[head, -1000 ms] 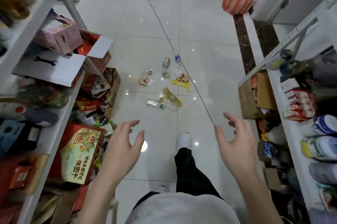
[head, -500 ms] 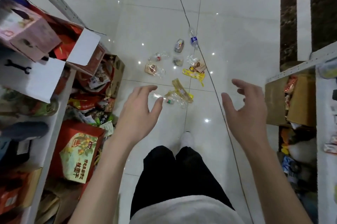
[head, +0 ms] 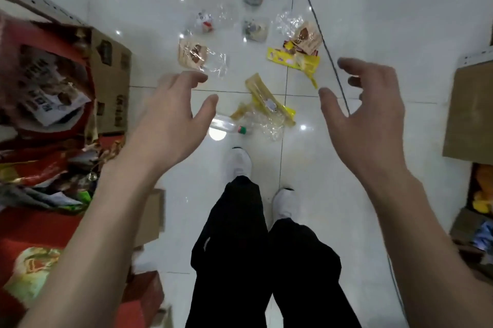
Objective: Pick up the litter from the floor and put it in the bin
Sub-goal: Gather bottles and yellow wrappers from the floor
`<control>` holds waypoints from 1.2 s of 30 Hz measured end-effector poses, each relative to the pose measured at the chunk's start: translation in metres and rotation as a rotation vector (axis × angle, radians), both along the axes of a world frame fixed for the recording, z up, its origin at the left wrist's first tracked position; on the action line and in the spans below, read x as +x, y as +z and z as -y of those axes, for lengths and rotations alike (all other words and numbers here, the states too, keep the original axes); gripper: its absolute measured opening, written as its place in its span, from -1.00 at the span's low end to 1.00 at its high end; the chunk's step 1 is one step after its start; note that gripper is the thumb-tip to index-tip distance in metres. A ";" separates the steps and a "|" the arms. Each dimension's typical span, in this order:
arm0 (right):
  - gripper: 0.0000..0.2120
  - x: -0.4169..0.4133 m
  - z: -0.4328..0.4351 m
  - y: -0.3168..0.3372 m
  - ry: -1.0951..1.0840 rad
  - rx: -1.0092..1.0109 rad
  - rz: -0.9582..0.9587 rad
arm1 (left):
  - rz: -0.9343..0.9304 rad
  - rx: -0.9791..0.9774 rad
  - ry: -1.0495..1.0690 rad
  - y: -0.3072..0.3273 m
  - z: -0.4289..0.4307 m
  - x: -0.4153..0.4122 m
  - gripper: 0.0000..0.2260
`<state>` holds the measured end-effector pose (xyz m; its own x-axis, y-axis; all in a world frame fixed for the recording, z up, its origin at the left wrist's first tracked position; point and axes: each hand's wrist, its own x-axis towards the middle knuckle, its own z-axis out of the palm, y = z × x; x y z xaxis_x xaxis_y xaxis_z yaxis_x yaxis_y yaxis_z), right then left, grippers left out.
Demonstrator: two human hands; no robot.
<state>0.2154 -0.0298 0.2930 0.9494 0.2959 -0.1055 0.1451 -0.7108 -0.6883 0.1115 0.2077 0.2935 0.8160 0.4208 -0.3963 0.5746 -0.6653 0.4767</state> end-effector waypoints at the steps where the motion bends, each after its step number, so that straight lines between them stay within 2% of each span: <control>1: -0.61 0.004 0.000 -0.030 -0.004 -0.005 0.003 | -0.013 -0.003 -0.023 -0.030 -0.001 0.005 -0.62; 6: -0.60 0.017 0.003 -0.182 0.024 -0.019 0.008 | -0.065 -0.003 -0.109 -0.179 0.000 0.011 -0.58; 10: -0.59 0.018 0.001 -0.301 0.066 -0.045 0.003 | -0.147 0.007 -0.177 -0.286 0.006 0.009 -0.47; 14: -0.57 0.020 -0.010 -0.399 0.122 -0.051 0.001 | -0.186 0.018 -0.229 -0.376 0.009 0.002 -0.45; 18: -0.58 0.023 -0.025 -0.471 0.167 -0.067 0.029 | -0.213 0.105 -0.302 -0.443 0.005 -0.005 -0.33; 21: -0.53 0.022 -0.034 -0.502 0.185 -0.104 0.013 | -0.227 0.211 -0.384 -0.475 0.005 -0.017 -0.28; 25: -0.41 0.019 -0.042 -0.523 0.224 -0.190 -0.029 | -0.193 0.361 -0.465 -0.496 0.008 -0.025 -0.41; 30: -0.48 0.018 -0.043 -0.533 0.202 -0.309 0.038 | -0.149 0.401 -0.456 -0.493 0.002 -0.029 -0.43; 36: -0.55 0.027 -0.037 -0.519 0.142 -0.147 0.072 | -0.121 0.400 -0.377 -0.463 -0.006 -0.032 -0.36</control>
<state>0.2420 0.0071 -0.2256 0.9059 0.4137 -0.0905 0.2961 -0.7715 -0.5632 0.0798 0.2139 -0.1698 0.8976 0.2454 -0.3661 0.2968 -0.9506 0.0905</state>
